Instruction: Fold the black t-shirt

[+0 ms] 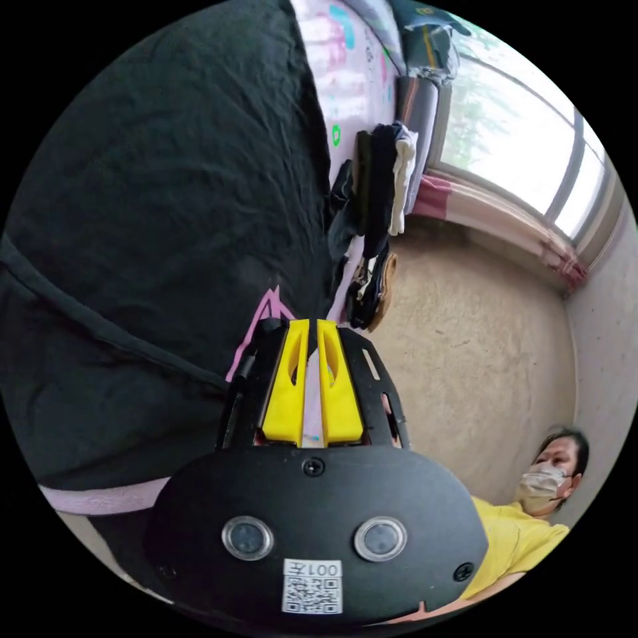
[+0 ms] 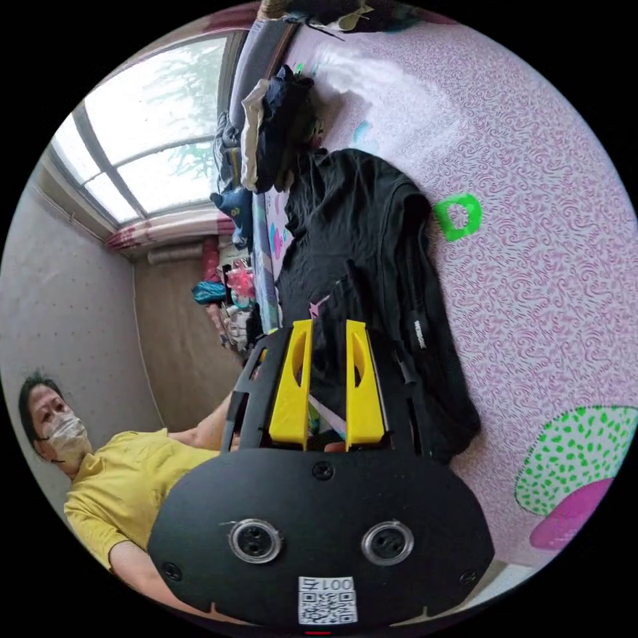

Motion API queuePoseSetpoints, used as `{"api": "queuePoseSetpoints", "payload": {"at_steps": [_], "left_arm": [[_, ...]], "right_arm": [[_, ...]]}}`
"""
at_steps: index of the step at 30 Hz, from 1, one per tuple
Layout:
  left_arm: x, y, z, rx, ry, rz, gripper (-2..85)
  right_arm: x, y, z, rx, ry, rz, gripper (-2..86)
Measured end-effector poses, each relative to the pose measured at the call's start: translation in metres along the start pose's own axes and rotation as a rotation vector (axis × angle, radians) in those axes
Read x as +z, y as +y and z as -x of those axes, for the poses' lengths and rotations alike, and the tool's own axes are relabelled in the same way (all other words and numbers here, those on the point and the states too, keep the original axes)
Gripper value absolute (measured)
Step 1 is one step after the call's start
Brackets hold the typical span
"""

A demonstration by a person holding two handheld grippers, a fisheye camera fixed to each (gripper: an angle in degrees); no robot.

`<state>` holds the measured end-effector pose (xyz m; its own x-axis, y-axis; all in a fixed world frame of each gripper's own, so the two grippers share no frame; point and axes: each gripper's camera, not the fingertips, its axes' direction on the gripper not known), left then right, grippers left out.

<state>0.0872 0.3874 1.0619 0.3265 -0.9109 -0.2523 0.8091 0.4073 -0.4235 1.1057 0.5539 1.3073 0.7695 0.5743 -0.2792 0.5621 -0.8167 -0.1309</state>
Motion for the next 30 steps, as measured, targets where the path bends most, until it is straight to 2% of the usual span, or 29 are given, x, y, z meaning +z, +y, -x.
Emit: {"api": "queuePoseSetpoints", "payload": {"at_steps": [2,6,10,15,18,21,25,30], "left_arm": [[-0.014,0.01,-0.009,0.067,-0.107,0.04,-0.7],[-0.061,0.045,-0.023,0.227,-0.471,0.151,-0.2],[-0.13,0.081,-0.015,0.183,-0.787,0.117,1.5],[-0.188,0.105,0.009,0.008,-0.867,-0.023,2.2],[-0.202,0.112,0.016,-0.013,-0.886,-0.108,2.4],[-0.202,0.113,0.012,0.063,-0.916,-0.148,2.4],[-0.191,0.106,0.004,0.191,-0.967,-0.096,2.7],[-0.187,0.1,0.006,0.243,-0.96,-0.048,2.7]], "right_arm": [[-0.002,0.016,0.003,-0.048,0.128,0.075,6.6],[0.001,0.048,0.005,-0.125,0.274,0.177,6.7],[0.006,0.087,0.006,-0.203,0.376,0.231,7.2],[0.013,0.122,0.002,-0.226,0.469,0.226,7.8],[0.012,0.135,-0.001,-0.193,0.471,0.158,8.0],[0.01,0.143,-0.003,-0.158,0.437,0.091,8.2],[0.02,0.148,-0.001,-0.153,0.476,0.096,8.2],[0.033,0.144,-0.002,-0.119,0.517,0.071,8.1]]}}
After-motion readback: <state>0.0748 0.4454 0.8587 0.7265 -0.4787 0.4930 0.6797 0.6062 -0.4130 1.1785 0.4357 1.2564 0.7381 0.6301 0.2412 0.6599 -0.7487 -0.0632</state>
